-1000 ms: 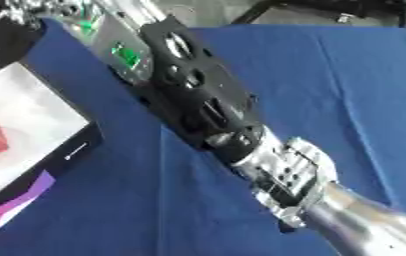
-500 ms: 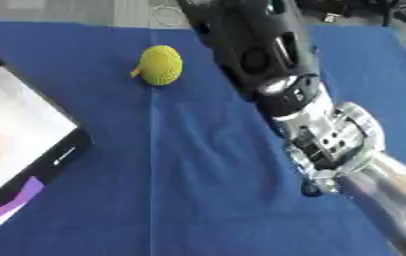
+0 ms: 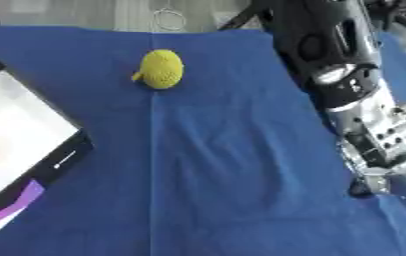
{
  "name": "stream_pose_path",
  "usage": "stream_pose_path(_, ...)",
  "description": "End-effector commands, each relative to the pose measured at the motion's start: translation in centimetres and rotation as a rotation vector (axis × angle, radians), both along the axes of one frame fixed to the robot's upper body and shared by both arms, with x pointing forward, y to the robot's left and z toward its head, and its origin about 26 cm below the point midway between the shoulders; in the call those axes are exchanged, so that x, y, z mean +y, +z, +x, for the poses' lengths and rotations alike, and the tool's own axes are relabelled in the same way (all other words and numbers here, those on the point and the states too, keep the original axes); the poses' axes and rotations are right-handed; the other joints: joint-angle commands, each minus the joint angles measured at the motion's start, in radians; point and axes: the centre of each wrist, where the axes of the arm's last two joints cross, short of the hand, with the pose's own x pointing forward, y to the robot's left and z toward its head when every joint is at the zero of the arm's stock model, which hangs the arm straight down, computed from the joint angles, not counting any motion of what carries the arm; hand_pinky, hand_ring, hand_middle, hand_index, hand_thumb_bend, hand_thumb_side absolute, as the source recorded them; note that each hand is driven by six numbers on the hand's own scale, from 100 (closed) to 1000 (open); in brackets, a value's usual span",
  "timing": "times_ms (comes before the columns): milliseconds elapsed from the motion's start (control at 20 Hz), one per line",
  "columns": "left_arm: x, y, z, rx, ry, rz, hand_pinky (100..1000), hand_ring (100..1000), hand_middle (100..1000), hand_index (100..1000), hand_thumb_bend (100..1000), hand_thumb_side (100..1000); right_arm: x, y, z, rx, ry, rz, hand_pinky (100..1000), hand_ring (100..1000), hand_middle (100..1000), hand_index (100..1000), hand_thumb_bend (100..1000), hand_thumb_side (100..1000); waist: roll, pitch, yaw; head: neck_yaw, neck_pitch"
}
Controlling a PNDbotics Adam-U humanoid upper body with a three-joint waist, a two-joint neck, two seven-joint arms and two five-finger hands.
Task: Pick up objects on the table and place them in the box.
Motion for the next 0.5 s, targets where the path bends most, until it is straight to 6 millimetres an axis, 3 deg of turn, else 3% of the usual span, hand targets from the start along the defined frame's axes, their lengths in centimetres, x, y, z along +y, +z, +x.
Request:
stream_pose_path(50, 0.8, 2.1, -0.4, -0.055, 0.015, 0.044, 811, 788, 754, 874, 685, 622, -2.1, 0.8, 0.0, 0.008, -0.047, -0.024, 901, 877, 842, 913, 100, 309, -0.002, -0.004, 0.001, 0.008, -0.013)
stream_pose_path(500, 0.9, 3.0, -0.7, -0.082, 0.023, 0.062, 811, 788, 754, 874, 686, 621, -5.5, -1.9, 0.9, 0.245, -0.044, -0.199, 913, 910, 863, 939, 125, 452, -0.009, -0.004, 0.003, 0.015, -0.012)
